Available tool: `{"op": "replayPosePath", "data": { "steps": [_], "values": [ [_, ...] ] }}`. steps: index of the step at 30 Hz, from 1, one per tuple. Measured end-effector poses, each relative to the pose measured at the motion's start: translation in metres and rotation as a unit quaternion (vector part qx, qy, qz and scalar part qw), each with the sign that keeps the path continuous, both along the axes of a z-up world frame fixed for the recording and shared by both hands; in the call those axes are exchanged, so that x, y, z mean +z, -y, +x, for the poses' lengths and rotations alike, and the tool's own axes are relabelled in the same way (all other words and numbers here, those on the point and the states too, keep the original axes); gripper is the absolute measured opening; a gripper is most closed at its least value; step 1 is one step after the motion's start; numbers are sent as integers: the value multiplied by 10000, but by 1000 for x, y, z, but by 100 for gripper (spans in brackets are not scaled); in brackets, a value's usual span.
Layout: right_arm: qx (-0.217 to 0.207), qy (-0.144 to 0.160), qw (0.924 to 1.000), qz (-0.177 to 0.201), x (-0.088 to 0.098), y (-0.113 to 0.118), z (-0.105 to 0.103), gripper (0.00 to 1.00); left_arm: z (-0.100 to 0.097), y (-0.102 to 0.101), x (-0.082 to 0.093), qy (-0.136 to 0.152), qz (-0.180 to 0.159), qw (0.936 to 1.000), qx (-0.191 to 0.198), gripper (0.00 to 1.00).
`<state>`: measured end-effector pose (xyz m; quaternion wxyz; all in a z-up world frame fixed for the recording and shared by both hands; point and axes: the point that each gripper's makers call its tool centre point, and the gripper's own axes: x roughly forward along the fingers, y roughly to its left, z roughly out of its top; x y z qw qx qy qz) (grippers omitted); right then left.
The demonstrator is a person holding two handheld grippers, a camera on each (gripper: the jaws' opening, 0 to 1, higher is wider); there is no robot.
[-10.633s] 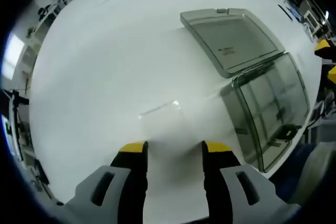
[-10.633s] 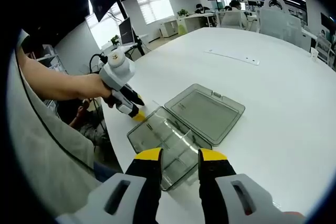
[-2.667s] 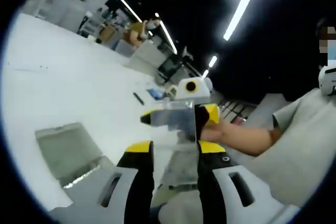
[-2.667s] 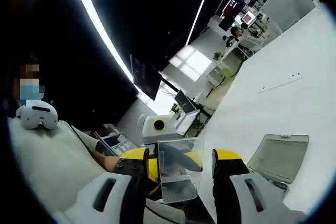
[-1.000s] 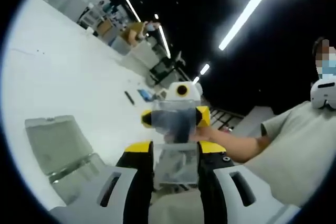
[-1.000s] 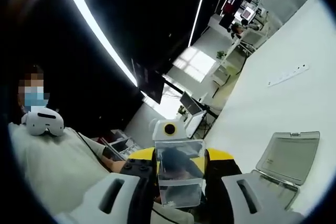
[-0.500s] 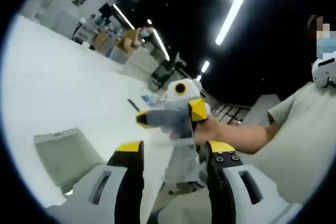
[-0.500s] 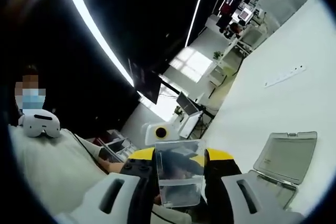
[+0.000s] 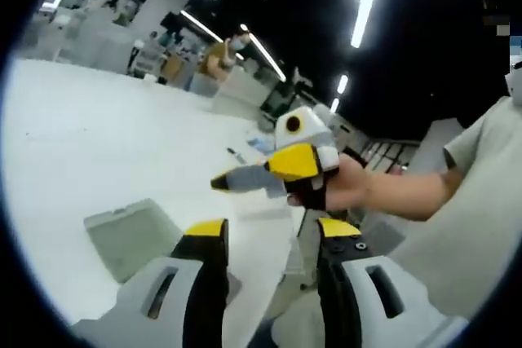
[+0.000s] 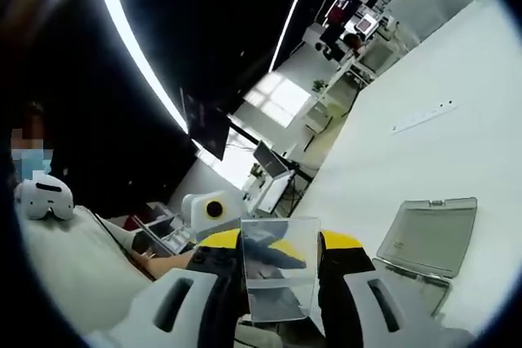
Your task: Insert the divider into the dual guide fixture by aligning both edges with the guide slots and pushing it downward to the bottom, including one-sided entry, uneven engagement, binding, and posture correction.
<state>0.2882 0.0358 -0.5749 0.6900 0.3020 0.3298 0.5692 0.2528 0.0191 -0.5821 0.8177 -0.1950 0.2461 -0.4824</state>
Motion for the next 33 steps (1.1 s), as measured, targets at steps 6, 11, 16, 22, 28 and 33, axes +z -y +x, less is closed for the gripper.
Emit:
{"op": "replayPosePath", "data": {
  "steps": [6, 11, 16, 22, 28, 33],
  "values": [
    [-224, -68, 9995, -202, -11, 0, 4, 31, 3, 3, -4, 79, 421, 9989, 180, 35],
    [-430, -75, 9986, -285, -16, 1, 9, 31, 6, 1, -18, 108, 958, 9945, 406, 30],
    [-604, -149, 9972, -418, -26, 1, 11, 32, 9, -2, -26, 94, 1262, 9904, 561, 25],
    [-752, -186, 9953, -574, -34, 0, 13, 31, 13, -3, -32, -99, 1399, 9874, 732, 23],
    [-871, -217, 9933, -729, -39, -1, 14, 31, 17, -4, -34, -212, 1470, 9848, 899, 21],
    [-968, -260, 9908, -909, -45, -2, 13, 31, 19, -4, -41, -320, 1603, 9815, 995, 17]
  ]
}}
